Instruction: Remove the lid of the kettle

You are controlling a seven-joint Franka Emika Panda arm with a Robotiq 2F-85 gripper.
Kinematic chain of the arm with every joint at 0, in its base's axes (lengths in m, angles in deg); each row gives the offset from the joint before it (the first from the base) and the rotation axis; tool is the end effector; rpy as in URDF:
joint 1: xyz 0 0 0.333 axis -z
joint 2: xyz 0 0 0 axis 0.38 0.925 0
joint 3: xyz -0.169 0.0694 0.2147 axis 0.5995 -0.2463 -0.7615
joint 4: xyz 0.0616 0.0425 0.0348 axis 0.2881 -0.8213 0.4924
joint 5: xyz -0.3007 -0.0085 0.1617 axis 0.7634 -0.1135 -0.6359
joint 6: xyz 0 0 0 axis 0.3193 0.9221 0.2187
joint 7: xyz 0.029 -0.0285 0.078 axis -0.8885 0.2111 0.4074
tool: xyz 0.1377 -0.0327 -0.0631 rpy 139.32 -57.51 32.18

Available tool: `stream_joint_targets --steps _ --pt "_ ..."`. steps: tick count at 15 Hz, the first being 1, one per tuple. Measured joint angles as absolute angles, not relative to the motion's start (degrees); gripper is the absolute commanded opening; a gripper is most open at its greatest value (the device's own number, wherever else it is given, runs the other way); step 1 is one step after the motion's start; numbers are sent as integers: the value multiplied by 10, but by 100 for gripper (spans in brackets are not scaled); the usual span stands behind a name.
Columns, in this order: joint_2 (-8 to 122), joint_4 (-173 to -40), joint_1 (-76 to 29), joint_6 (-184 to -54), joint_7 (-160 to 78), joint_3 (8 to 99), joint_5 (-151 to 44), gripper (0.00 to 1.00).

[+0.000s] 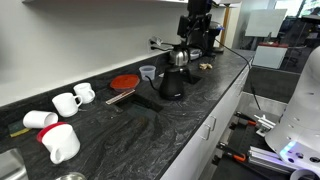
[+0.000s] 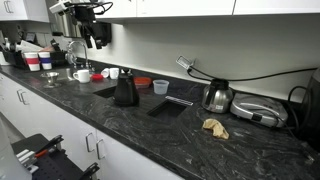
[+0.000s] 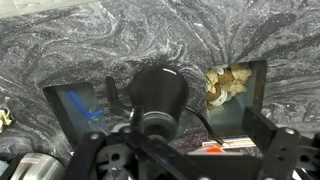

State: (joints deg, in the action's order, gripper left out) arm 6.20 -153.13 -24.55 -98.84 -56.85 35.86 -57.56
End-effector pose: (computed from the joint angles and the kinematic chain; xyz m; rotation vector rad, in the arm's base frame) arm 0.3518 0.1053 0.4640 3.0666 -0.1827 0.2873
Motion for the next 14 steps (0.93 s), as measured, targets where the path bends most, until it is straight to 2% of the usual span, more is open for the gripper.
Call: stream_joint_targets --steps 5,14 --pt "62 -1534 -245 -997 -582 358 -568 100" --pt "148 -1560 -218 -1137 -625 367 -534 100"
